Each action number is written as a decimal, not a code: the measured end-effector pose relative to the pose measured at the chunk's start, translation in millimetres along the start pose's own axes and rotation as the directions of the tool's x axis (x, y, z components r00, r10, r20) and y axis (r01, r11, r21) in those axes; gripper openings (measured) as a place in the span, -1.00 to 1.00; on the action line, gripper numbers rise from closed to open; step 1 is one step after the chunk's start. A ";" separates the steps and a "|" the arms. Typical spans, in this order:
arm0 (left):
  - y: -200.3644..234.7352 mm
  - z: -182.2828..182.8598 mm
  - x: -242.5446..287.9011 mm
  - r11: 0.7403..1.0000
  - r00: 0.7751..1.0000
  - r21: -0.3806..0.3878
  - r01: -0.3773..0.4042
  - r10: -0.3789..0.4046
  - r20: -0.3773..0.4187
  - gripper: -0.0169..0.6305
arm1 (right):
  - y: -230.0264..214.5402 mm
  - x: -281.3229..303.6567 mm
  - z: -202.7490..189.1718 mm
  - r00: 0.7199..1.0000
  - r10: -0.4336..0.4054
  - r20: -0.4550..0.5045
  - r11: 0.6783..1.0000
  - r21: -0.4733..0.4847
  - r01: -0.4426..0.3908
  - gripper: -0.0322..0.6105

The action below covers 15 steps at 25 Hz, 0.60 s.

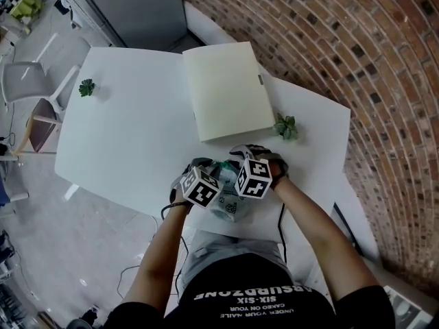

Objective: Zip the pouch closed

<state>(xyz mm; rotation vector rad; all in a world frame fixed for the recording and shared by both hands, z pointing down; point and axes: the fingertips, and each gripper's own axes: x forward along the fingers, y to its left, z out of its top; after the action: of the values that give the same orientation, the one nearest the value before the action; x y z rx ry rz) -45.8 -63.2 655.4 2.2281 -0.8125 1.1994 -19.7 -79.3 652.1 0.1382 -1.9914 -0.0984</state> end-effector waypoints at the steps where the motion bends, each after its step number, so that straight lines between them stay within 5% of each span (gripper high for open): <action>1: 0.5 -0.8 1.3 1.000 1.000 0.004 -0.003 0.003 -0.004 -0.64 | 1.0 0.9 1.2 1.000 0.000 -0.002 1.000 -0.024 0.000 -0.60; 8: 6.4 -1.1 1.6 0.999 0.999 0.009 -0.039 0.038 0.018 -0.73 | 11.0 6.4 5.9 0.999 0.010 -0.037 0.980 -0.200 -0.018 -0.71; 15: 8.0 -1.3 0.8 0.997 0.997 -0.053 -0.062 0.064 0.037 -0.76 | 20.7 6.7 4.4 0.999 0.013 -0.040 0.968 -0.248 -0.023 -0.89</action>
<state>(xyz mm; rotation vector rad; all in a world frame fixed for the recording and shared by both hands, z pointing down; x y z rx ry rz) -51.7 -68.2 657.8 2.2051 -0.9250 1.1533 -27.6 -59.7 659.1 -0.0398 -1.9244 -0.3301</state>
